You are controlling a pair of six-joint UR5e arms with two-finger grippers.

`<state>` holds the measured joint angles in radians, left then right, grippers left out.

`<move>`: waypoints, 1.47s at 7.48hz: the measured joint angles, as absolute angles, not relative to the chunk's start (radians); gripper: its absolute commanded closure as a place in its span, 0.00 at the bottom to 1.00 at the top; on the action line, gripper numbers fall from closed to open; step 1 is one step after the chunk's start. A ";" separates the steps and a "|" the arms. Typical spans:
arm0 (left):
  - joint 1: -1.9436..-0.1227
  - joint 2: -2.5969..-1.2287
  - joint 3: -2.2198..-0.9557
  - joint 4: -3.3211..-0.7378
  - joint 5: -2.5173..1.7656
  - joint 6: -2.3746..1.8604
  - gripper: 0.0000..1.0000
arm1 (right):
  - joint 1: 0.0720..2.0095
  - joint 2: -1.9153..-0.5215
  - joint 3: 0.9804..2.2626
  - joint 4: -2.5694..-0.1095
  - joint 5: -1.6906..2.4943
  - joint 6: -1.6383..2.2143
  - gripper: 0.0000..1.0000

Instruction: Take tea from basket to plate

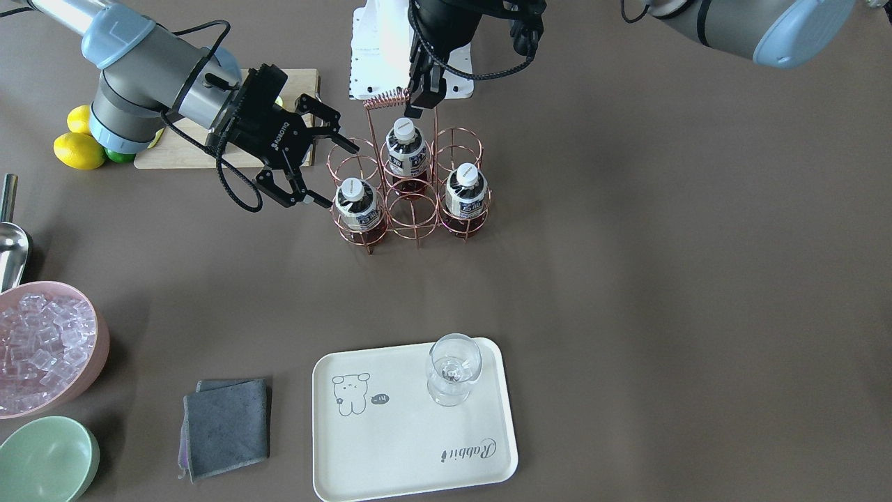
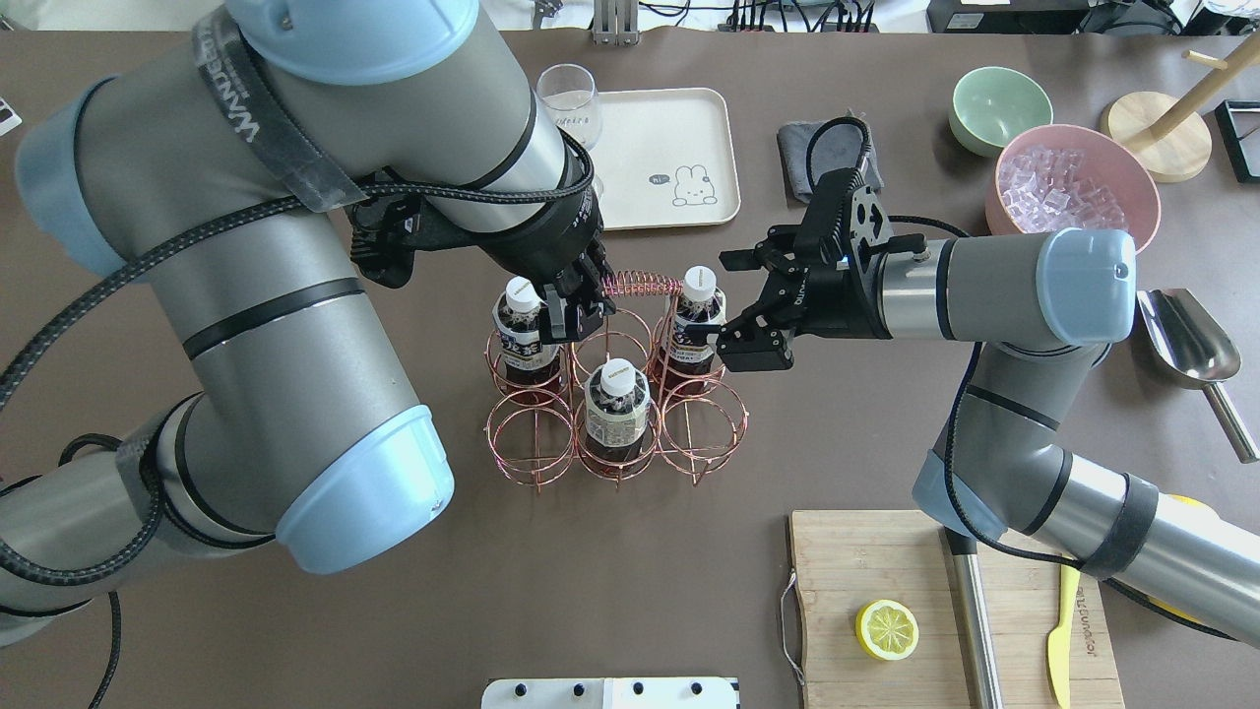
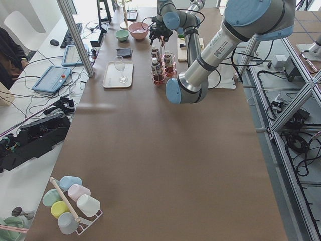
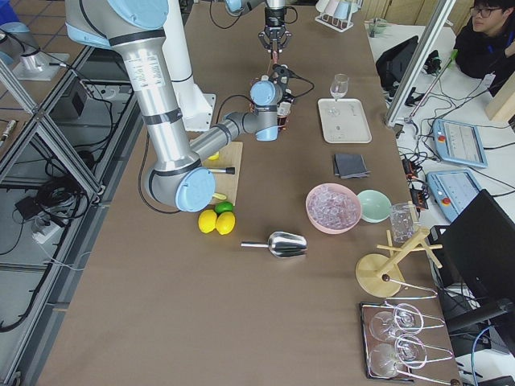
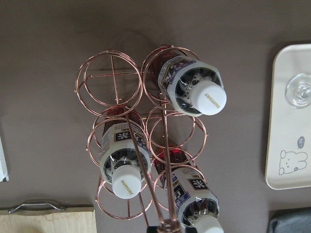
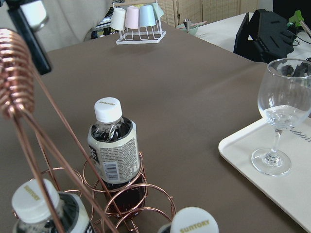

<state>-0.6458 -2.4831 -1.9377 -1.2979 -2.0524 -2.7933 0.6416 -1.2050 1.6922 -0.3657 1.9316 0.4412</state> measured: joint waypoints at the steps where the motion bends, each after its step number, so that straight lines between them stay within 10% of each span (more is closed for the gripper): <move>1: -0.646 -2.483 -1.941 -1.298 -2.052 -2.793 1.00 | 0.641 -1.197 1.690 -0.376 1.927 0.442 0.09; 3: -0.645 -2.482 -1.943 -1.298 -2.051 -2.793 1.00 | 0.640 -1.193 1.689 -0.383 1.921 0.441 0.34; 6: -0.639 -2.482 -1.942 -1.298 -2.050 -2.793 1.00 | 0.640 -1.193 1.694 -0.404 1.921 0.447 1.00; 11: -0.635 -2.482 -1.941 -1.298 -2.049 -2.793 1.00 | 0.639 -1.200 1.777 -0.545 1.935 0.485 1.00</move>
